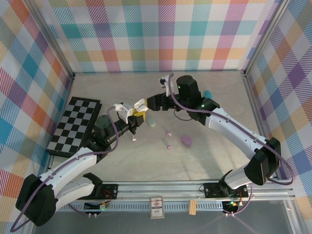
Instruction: Insert the wireless bluetooth earbuds into the charging case
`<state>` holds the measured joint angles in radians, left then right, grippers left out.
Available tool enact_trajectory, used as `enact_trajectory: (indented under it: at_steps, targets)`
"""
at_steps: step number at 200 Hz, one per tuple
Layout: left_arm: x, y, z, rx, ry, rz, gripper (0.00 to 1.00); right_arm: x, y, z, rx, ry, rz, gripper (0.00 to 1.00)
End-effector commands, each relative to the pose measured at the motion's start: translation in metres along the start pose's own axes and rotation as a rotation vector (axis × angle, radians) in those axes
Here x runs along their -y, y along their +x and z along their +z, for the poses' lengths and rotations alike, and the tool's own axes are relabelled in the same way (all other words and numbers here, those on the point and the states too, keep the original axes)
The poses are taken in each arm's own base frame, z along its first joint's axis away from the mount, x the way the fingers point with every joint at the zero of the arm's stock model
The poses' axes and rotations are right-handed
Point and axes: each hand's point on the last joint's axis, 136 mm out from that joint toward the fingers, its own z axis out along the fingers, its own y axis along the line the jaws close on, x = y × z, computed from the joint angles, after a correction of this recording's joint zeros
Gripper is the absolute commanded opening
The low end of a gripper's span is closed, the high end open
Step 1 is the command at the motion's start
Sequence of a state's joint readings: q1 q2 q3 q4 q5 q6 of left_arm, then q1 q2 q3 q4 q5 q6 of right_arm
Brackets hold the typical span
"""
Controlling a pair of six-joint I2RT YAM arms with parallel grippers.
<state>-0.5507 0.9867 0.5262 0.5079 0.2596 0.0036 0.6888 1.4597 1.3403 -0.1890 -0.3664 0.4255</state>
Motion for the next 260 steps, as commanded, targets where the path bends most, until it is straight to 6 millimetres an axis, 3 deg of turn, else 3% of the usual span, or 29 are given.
enact_trajectory:
  at_steps: [1, 20, 42, 118, 155, 203, 260]
  targets:
    - [0.008, -0.027, -0.002, 0.079, 0.021, 0.029, 0.00, 0.018, -0.007, -0.008, 0.028, 0.087, 0.057, 0.50]
    - [0.008, -0.030, -0.004, 0.083, 0.021, 0.035, 0.00, 0.027, -0.004, -0.007, 0.016, 0.116, 0.070, 0.43]
    - [0.009, -0.031, -0.005, 0.082, 0.023, 0.041, 0.00, 0.022, -0.001, -0.003, -0.016, 0.080, 0.059, 0.39]
    - [0.010, -0.032, -0.004, 0.078, 0.027, 0.041, 0.00, -0.008, 0.013, 0.009, -0.124, -0.059, 0.000, 0.38]
    - [0.012, -0.036, -0.004, 0.087, 0.036, 0.038, 0.00, -0.010, 0.021, 0.015, -0.162, -0.056, -0.012, 0.39]
    - [0.014, -0.039, -0.005, 0.093, 0.044, 0.040, 0.00, -0.010, 0.019, 0.014, -0.150, -0.040, -0.017, 0.52]
    - [0.013, -0.034, -0.002, 0.083, 0.047, 0.039, 0.00, -0.020, 0.014, -0.002, -0.098, -0.060, -0.087, 0.68]
